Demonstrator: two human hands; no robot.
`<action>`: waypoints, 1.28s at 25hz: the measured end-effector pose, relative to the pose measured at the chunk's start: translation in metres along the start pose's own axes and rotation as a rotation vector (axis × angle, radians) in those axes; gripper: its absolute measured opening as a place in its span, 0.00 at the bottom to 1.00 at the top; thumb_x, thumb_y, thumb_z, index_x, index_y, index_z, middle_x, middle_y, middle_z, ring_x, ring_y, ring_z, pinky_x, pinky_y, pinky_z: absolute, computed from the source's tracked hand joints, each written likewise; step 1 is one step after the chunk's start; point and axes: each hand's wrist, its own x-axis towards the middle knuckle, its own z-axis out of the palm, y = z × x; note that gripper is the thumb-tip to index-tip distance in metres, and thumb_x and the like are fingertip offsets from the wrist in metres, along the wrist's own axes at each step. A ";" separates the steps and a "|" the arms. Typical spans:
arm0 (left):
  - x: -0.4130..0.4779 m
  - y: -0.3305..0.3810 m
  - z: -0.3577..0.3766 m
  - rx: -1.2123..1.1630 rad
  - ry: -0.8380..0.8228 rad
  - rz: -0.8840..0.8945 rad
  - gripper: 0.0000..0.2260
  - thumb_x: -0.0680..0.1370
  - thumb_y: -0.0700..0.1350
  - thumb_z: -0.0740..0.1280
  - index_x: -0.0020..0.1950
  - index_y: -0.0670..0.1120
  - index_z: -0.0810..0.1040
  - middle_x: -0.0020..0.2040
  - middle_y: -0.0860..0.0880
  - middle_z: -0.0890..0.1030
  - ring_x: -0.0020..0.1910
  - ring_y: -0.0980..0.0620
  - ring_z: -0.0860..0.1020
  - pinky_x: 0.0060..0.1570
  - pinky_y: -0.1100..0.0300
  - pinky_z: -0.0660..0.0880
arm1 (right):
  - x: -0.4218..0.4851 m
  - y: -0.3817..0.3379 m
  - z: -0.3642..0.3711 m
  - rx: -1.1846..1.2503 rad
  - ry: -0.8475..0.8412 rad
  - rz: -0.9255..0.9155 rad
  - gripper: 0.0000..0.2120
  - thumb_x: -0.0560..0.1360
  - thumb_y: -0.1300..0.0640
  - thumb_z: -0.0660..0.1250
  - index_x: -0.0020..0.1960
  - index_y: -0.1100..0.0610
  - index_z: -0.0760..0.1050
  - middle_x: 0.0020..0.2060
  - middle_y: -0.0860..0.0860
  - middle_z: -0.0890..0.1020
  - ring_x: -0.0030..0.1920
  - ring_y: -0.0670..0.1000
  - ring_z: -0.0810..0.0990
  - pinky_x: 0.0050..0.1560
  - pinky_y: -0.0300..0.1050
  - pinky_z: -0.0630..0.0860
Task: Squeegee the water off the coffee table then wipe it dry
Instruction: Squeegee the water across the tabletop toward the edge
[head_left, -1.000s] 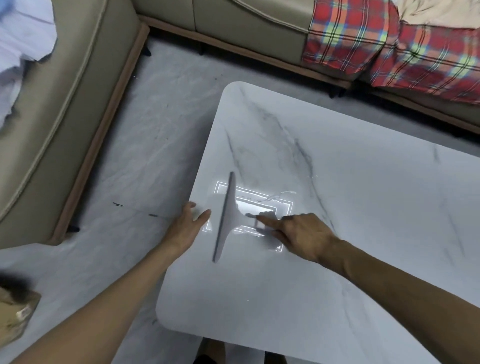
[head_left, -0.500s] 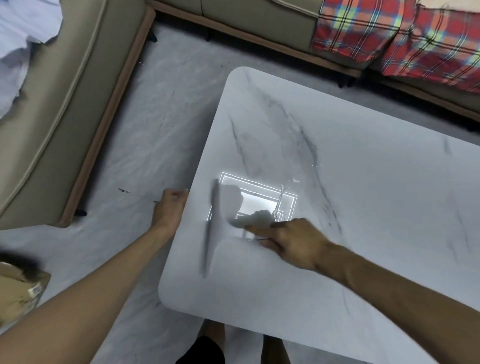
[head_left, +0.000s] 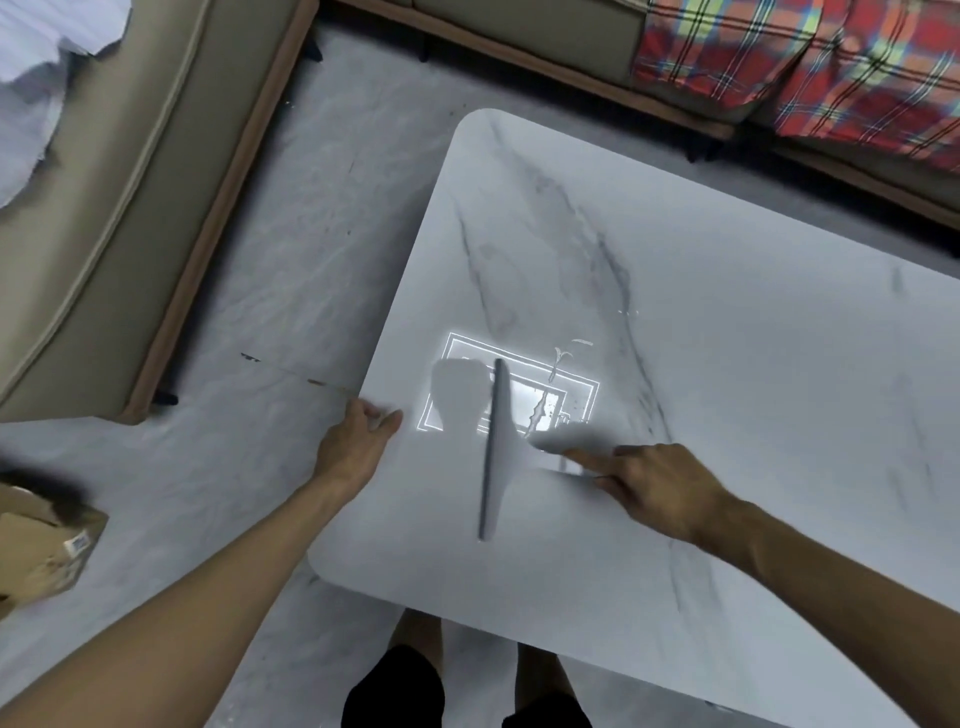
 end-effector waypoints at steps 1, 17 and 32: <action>-0.001 0.001 0.001 0.001 0.003 -0.006 0.19 0.78 0.57 0.62 0.60 0.45 0.70 0.59 0.45 0.77 0.58 0.43 0.76 0.58 0.51 0.72 | -0.017 0.017 -0.003 -0.010 -0.003 0.058 0.23 0.81 0.44 0.51 0.73 0.30 0.51 0.46 0.46 0.80 0.45 0.55 0.81 0.43 0.48 0.75; -0.069 -0.119 0.014 -0.358 0.239 -0.280 0.12 0.80 0.55 0.60 0.51 0.46 0.68 0.42 0.50 0.73 0.39 0.53 0.71 0.35 0.58 0.66 | 0.071 -0.153 0.050 -0.147 0.015 -0.463 0.20 0.83 0.47 0.50 0.75 0.40 0.59 0.52 0.55 0.82 0.49 0.58 0.82 0.47 0.49 0.76; -0.068 -0.140 -0.006 -0.501 0.292 -0.299 0.06 0.78 0.46 0.60 0.51 0.46 0.71 0.47 0.48 0.76 0.42 0.50 0.74 0.34 0.59 0.67 | 0.053 -0.154 0.030 -0.136 -0.045 -0.481 0.19 0.82 0.42 0.48 0.72 0.34 0.60 0.47 0.51 0.81 0.44 0.59 0.81 0.41 0.47 0.71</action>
